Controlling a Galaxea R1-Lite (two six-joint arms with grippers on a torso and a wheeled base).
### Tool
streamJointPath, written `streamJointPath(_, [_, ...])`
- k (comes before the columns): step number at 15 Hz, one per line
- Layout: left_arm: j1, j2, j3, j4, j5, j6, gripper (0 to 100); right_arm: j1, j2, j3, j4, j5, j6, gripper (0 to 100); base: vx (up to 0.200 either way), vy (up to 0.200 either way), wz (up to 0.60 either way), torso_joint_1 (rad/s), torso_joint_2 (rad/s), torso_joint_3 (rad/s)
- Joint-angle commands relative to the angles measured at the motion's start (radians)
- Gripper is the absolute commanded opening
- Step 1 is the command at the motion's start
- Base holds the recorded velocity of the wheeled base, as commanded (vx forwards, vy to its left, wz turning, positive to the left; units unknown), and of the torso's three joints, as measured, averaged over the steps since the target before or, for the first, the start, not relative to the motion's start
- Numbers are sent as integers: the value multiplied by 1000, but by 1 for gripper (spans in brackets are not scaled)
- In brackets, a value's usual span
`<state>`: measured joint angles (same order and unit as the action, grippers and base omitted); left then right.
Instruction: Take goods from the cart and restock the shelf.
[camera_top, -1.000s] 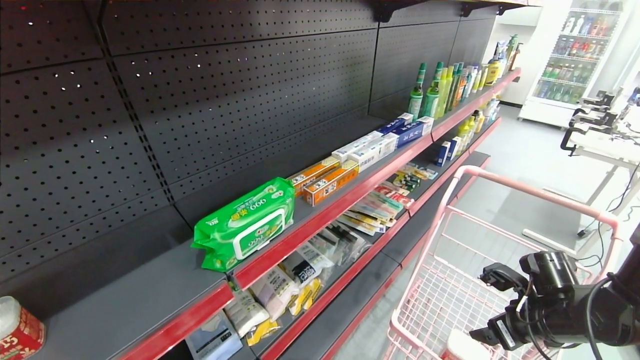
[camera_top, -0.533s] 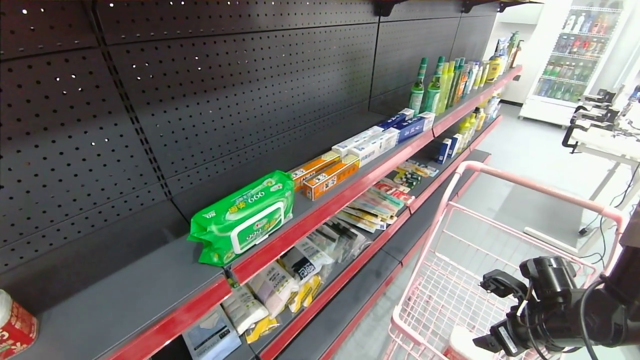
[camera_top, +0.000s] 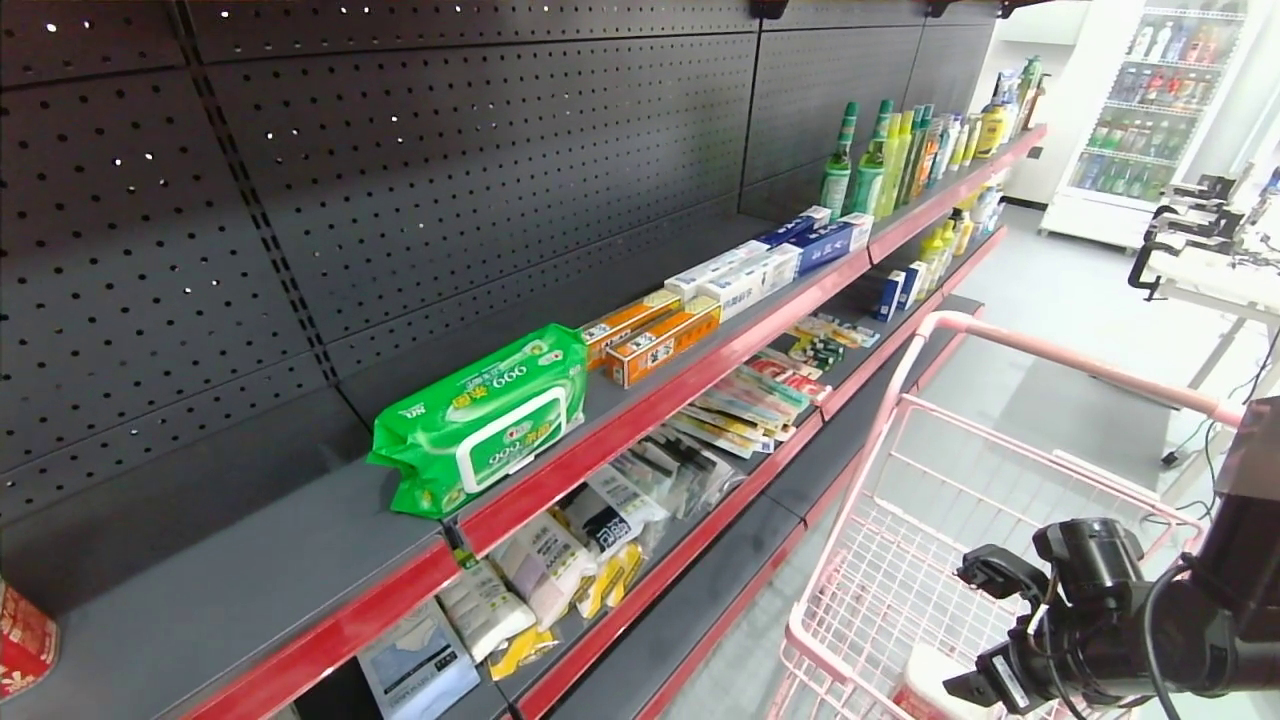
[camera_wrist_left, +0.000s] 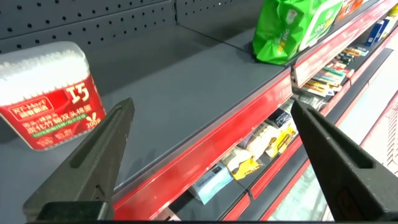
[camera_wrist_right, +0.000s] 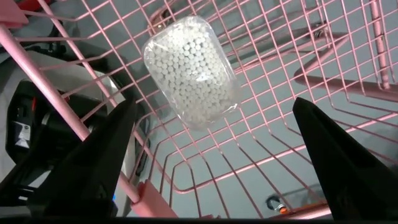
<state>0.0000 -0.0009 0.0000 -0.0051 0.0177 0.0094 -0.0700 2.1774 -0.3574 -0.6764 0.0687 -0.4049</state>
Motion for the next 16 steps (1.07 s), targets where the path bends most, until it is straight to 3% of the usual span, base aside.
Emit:
streamJointPath(1, [0, 1, 0, -1, 1, 0, 100, -1, 2, 0, -2, 0, 0, 100, 0, 0, 0, -17, 51, 41])
streamJointPath(16, [0, 1, 0, 1, 1, -6, 100, 26, -7, 40, -49, 0, -14, 100, 0, 0, 0, 0, 0, 0])
